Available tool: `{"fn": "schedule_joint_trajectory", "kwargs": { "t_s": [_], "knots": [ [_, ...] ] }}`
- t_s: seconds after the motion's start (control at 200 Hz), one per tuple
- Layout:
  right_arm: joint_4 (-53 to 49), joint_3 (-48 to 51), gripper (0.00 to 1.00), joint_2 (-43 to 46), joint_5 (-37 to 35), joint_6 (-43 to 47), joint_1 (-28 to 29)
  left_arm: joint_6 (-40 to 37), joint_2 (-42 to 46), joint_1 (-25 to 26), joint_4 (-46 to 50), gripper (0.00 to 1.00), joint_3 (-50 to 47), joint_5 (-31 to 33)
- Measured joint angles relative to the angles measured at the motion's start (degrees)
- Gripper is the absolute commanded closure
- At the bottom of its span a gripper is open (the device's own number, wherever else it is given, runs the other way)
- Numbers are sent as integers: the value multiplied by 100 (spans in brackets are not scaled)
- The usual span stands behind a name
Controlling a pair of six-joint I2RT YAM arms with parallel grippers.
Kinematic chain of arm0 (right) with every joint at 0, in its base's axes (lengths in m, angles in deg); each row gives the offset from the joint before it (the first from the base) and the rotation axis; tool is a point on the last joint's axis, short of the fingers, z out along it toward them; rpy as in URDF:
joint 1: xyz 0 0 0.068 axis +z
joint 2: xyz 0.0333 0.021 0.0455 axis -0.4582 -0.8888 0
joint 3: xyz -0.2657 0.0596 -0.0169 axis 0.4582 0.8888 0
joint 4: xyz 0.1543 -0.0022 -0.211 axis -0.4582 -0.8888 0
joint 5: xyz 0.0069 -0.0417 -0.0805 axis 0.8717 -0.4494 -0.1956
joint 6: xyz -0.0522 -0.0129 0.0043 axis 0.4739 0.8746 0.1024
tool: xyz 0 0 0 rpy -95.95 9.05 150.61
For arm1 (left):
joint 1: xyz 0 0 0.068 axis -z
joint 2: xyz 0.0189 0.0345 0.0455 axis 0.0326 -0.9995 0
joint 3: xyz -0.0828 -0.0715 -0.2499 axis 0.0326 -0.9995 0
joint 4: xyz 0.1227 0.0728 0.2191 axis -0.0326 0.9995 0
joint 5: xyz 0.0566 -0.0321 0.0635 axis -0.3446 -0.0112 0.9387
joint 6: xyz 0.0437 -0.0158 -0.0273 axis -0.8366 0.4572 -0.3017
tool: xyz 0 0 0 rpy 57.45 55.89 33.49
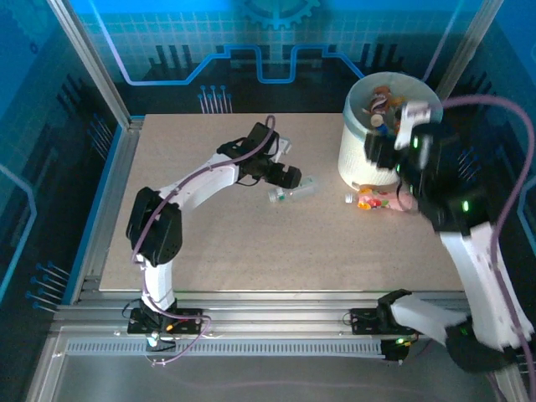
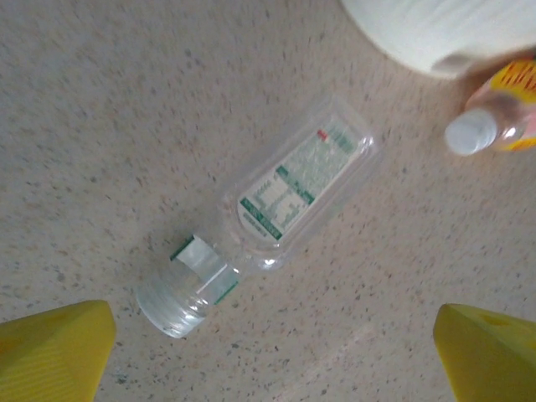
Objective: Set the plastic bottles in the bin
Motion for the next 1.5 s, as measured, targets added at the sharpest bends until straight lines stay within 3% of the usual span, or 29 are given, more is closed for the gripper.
{"fn": "schedule_joint_trajectory", "kwargs": {
  "t_s": [0.135,0.37,0.59,0.8,0.95,1.09,1.296,1.501],
  "knots": [
    [-157,1266,39,1102,59,-664,1082,-354,-358,13,208,2,262,-103],
    [-1003,1493,37,1718,-321,-1414,2098,-815,-1051,125,289,7,750,-111],
    [-1290,1648,36,2437,-625,-1740,2144,-1163,-1499,251,402,14,949,-271],
    [-1434,1646,34,2347,-717,-1749,2164,-1379,-1565,326,398,21,970,-321],
    [-1502,1683,34,2326,-715,-1749,2164,-1447,-1698,518,400,6,981,-227],
    [-1567,1816,33,2376,-717,-1751,2164,-1436,-1808,614,400,5,1003,-168],
    [-1615,1945,33,2586,-739,-1753,2166,-1429,-1860,592,378,18,1311,-157],
    [-1628,2050,32,2636,-780,-1753,2164,-1419,-2017,603,278,22,1351,-101]
  ]
}}
